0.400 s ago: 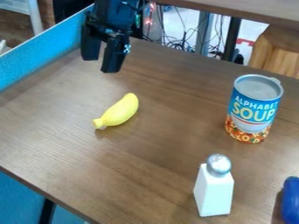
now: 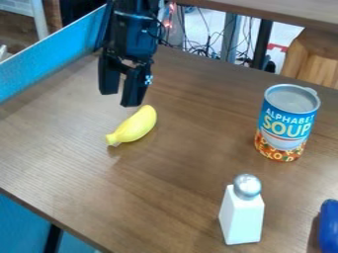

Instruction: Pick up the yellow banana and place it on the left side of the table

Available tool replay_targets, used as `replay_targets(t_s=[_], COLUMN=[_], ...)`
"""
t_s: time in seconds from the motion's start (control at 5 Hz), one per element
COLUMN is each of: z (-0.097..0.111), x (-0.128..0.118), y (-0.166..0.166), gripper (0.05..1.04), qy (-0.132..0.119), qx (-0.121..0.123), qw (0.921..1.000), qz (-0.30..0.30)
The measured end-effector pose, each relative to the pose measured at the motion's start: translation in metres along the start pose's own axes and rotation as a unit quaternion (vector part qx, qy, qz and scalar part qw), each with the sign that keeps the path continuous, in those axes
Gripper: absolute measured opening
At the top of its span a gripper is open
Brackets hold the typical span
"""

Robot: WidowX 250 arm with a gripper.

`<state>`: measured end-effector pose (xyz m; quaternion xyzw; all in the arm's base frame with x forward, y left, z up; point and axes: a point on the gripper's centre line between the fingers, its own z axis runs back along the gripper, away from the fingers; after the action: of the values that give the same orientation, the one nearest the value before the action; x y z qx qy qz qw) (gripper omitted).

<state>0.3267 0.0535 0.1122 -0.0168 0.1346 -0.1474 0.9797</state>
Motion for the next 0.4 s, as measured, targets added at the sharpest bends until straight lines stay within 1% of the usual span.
replay_targets(t_s=[0.2, 0.4], z=[-0.003, -0.015], x=[-0.003, -0.002], y=[-0.003, -0.004], gripper=[1.001, 1.001], qy=[-0.032, -0.064], qx=[0.011, -0.01], qw=[0.9993, 0.9977], qz=[0.014, 0.019])
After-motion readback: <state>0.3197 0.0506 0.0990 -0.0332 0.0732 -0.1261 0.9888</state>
